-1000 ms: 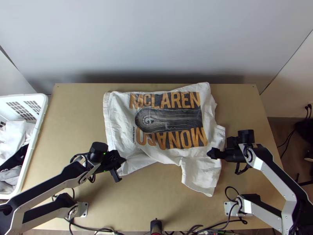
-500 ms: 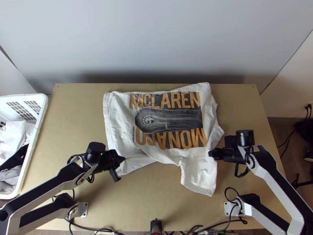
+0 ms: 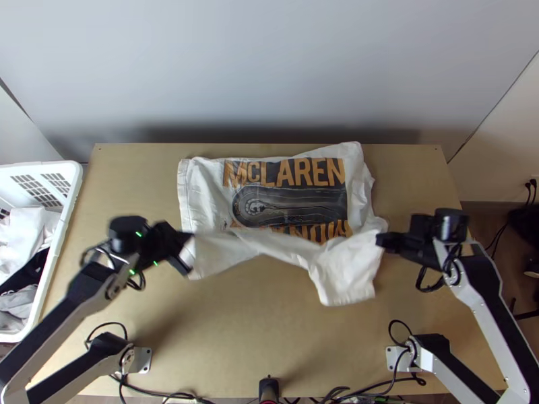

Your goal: Fold the t-shirt

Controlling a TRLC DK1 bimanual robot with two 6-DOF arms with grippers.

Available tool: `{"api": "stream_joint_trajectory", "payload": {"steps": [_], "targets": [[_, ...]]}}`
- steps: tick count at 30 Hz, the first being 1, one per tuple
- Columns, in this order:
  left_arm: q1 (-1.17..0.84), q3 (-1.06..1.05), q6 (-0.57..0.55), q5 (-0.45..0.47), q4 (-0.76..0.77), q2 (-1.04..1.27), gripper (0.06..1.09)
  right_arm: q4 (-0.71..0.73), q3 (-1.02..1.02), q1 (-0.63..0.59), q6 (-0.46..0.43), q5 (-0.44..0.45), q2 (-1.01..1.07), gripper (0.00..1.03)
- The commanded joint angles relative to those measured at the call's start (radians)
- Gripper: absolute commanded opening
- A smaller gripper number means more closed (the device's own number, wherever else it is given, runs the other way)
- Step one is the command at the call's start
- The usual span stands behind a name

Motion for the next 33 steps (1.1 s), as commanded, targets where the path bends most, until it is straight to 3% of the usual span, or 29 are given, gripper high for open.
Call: {"api": "stream_joint_trajectory", "payload": {"steps": [1, 17, 28, 33], "targets": [[0.21, 0.154, -0.039, 0.009, -0.016, -0.003, 0.09, 0.009, 0.13, -0.086, 0.027, 0.01, 0.015, 0.03], [0.26, 0.208, -0.051, 0.004, -0.013, -0.046, 0.09, 0.002, 0.289, -0.149, 0.068, 0.016, 0.02, 0.03], [0.283, 0.327, -0.036, 0.003, -0.01, -0.046, 0.09, -0.008, 0.344, -0.111, 0.114, 0.016, 0.016, 0.03], [0.291, 0.45, -0.105, -0.02, 0.042, -0.035, 0.09, 0.057, 0.407, -0.095, 0.15, 0.016, 0.016, 0.03]]}}
